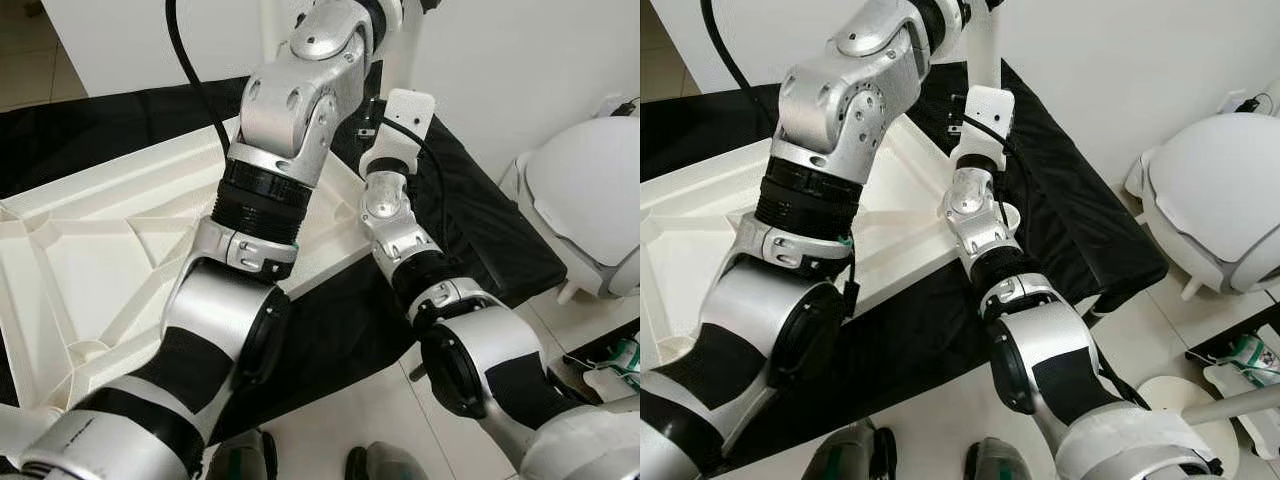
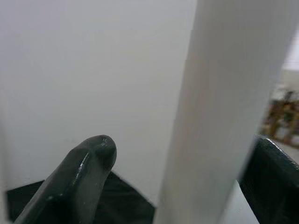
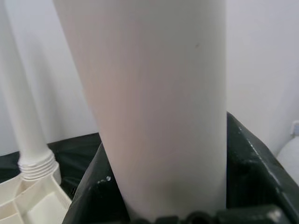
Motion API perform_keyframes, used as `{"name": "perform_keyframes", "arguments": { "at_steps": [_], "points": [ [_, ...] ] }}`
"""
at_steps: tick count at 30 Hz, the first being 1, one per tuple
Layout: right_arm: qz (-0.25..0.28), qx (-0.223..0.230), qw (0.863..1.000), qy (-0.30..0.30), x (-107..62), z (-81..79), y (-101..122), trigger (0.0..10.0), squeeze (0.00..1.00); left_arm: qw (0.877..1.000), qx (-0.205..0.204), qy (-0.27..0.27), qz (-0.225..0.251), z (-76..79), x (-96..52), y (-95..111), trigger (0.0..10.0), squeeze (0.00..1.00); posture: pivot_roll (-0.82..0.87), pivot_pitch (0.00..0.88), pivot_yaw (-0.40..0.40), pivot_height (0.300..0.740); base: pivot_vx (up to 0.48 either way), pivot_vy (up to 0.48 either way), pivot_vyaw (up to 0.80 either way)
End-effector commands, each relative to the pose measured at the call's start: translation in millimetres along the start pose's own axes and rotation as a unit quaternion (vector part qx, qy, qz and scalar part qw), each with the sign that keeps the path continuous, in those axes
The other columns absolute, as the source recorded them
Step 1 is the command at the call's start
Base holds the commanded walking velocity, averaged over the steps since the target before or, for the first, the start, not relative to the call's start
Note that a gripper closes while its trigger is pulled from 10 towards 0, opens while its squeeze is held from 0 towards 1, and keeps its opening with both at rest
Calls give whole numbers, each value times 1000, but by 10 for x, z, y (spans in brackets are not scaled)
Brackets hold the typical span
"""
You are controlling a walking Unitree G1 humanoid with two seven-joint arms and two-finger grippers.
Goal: Building children table
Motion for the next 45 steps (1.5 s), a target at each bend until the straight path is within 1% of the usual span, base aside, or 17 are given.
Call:
{"name": "perform_keyframes", "arguments": {
  "at_steps": [1, 9, 13, 15, 16, 18, 20, 21, 22, 26, 28, 29, 31, 33, 37, 40, 45],
  "points": [
    [-13, 4, 1000, -12, 35, 40, -10, 10000, 0, 998, 1, -67, -16, 152, -35, -23, 10000, 0, 1, 0, -22, 740, 0, 0, 0],
    [-38, 11, 999, -11, 85, 114, -93, 10000, 0, 994, 2, -107, -31, 232, -101, -73, 10000, 0, 8, 0, -23, 740, 0, 0, 0],
    [-63, 32, 997, 7, 129, 146, -168, 10000, 0, 994, 14, -94, -48, 151, -165, -208, 10000, 0, 6, 1, -14, 740, 0, 0, 0],
    [-66, 42, 997, 21, 158, 175, -180, 10000, 0, 995, 20, -71, -62, 22, -207, -295, 10000, 0, 5, 4, -11, 740, 0, 0, 0],
    [-66, 42, 997, 21, 158, 175, -180, 10000, 0, 995, 20, -71, -62, 22, -207, -295, 10000, 0, 5, 4, -11, 740, 0, 0, 0],
    [-59, 50, 996, 45, 173, 178, -178, 10000, 0, 997, 41, -29, -65, -192, -238, -341, 10000, 0, 2, 11, -9, 740, 0, 0, 0],
    [-59, 50, 996, 45, 173, 178, -178, 10000, 0, 997, 41, -29, -65, -192, -238, -341, 10000, 0, 2, 11, -9, 740, 0, 0, 0],
    [-53, 53, 995, 60, 173, 170, -172, 10000, 0, 996, 52, -6, -65, -310, -257, -351, 10000, 0, -1, 13, -7, 740, 0, 0, 0],
    [-53, 53, 995, 60, 173, 170, -172, 10000, 0, 996, 52, -6, -65, -310, -257, -351, 10000, 0, -1, 13, -7, 740, 0, 0, 0],
    [-19, 62, 990, 123, 106, 153, -178, 10000, 0, 990, 73, 98, -66, -919, -440, -443, 10000, 0, -13, 14, -10, 740, 0, 0, 0],
    [-19, 62, 990, 123, 106, 153, -178, 10000, 0, 990, 73, 98, -66, -919, -440, -443, 10000, 0, -13, 14, -10, 740, 0, 0, 0],
    [-13, 73, 988, 135, 77, 162, -193, 10000, 0, 987, 80, 123, -66, -1054, -502, -454, 10000, 0, -13, 14, -12, 740, 0, 0, 0],
    [-13, 73, 988, 135, 77, 162, -193, 10000, 0, 987, 80, 123, -66, -1054, -502, -454, 10000, 0, -13, 14, -12, 740, 0, 0, 0],
    [-5, 71, 987, 144, 48, 189, -212, 10000, 0, 982, 99, 148, -69, -1169, -569, -470, 10000, 0, -13, 17, -11, 740, 0, 0, 0],
    [7, 66, 985, 158, -12, 248, -243, 10000, 0, 974, 126, 170, -75, -1285, -682, -522, 10000, 0, -9, 18, -12, 740, 0, 0, 0],
    [9, 62, 985, 161, -27, 265, -251, 10000, 0, 972, 139, 174, -76, -1306, -707, -537, 10000, 0, -9, 18, -12, 740, 0, 0, 0],
    [29, 60, 979, 191, -185, 325, -269, 10000, 0, 971, 158, 155, -95, -1310, -889, -787, 10000, 0, -13, 15, -11, 740, 0, 0, 0]
  ]
}}
Point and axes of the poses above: a point about 5 cm out from each wrist's last joint towards the gripper, its own x axis pointing out of the wrist towards the gripper, its own y axis along the axis of the wrist's last joint, z = x × y, the point moved 4 cm from there along x, pointing out of the wrist towards the gripper, and after that the axes turned 10 degrees about -x, right-handed, at the moved point
